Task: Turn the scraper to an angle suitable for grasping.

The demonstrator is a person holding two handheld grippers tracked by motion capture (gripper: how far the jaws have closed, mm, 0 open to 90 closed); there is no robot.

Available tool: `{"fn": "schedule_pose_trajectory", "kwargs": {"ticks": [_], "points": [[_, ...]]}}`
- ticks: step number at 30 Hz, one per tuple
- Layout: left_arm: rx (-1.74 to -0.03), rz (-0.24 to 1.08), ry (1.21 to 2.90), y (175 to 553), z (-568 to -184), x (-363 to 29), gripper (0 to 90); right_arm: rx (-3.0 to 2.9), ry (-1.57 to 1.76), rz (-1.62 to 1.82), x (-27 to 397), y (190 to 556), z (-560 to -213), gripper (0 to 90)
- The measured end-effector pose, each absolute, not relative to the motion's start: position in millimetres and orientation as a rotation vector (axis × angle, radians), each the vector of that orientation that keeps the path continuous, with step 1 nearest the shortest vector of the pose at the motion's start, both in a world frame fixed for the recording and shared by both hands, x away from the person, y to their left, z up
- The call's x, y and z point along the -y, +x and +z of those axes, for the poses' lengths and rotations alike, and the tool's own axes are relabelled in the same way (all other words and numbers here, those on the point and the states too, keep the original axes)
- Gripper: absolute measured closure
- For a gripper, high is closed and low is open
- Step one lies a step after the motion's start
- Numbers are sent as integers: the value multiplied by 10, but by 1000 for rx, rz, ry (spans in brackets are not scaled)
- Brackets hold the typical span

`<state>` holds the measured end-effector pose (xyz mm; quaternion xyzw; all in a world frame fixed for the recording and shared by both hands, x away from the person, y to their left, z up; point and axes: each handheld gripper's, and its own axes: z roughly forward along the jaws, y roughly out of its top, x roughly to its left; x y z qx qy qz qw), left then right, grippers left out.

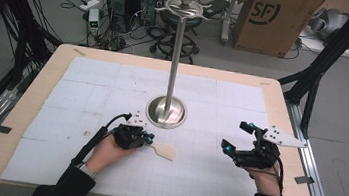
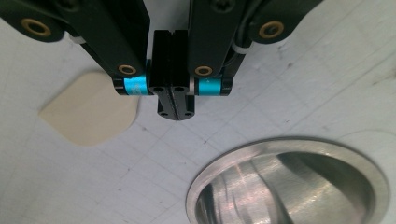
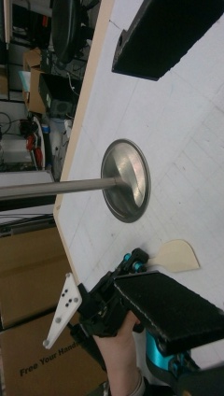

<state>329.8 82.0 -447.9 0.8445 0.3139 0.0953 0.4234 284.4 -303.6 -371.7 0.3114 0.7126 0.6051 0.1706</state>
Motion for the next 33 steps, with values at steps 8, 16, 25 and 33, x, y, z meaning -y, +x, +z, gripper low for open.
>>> {"fn": "schedule_pose_trajectory", "kwargs": {"ticks": [8,16,25,33], "points": [[-753,213,2138,3266,-4470,-761,900,-2019,890,1722,3054,2843,-3720,5],[-660,125,2169,3120,-4465,-824,900,-2024,890,1717,3054,2839,-3728,5],[-542,46,2187,2814,-4480,-1078,900,-2028,891,1714,3051,2832,-3730,5],[-540,73,2173,2709,-4449,-1236,900,-2039,885,1708,3032,2831,-3732,5]]}}
